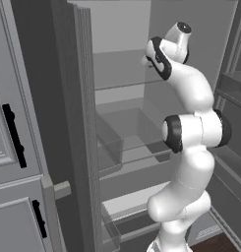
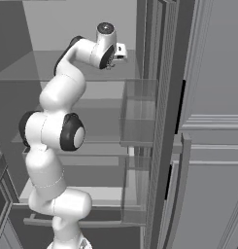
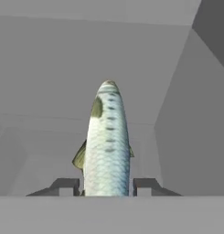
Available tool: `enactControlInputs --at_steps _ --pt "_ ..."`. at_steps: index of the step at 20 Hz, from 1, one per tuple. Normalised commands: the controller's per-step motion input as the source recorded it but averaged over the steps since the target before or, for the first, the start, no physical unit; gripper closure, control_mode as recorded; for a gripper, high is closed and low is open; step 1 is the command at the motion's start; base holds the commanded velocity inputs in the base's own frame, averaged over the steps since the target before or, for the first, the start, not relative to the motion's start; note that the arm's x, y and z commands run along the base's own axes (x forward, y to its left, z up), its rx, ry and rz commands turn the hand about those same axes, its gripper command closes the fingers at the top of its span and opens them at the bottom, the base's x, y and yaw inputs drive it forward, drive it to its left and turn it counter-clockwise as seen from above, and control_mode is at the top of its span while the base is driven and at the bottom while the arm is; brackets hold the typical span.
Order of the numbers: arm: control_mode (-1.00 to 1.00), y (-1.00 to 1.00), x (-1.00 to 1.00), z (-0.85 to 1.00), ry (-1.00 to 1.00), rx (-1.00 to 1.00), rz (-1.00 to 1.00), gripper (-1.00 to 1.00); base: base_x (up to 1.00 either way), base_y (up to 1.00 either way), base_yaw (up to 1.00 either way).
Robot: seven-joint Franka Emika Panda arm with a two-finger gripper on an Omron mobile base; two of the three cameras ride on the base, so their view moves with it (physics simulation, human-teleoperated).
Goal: Place one carrot and one fish in each tupperware on the nearby counter, to pack two identical lunches.
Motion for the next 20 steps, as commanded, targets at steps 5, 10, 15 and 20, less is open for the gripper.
enactControlInputs --at_steps 5,10,15,20 --pt "-1.00 0.00 -0.14 -0.11 0.04 0.00 0.00 1.00 0.00 0.00 0.00" --pt "-1.00 0.12 -0.97 -0.20 -0.02 -0.04 0.01 1.00 0.00 0.00 0.00" --pt "-1.00 0.31 -1.00 0.02 -0.01 -0.02 0.02 1.00 0.00 0.00 0.00" --pt "-1.00 0.02 -1.00 0.00 -0.08 0.00 0.00 1.00 0.00 0.00 0.00"
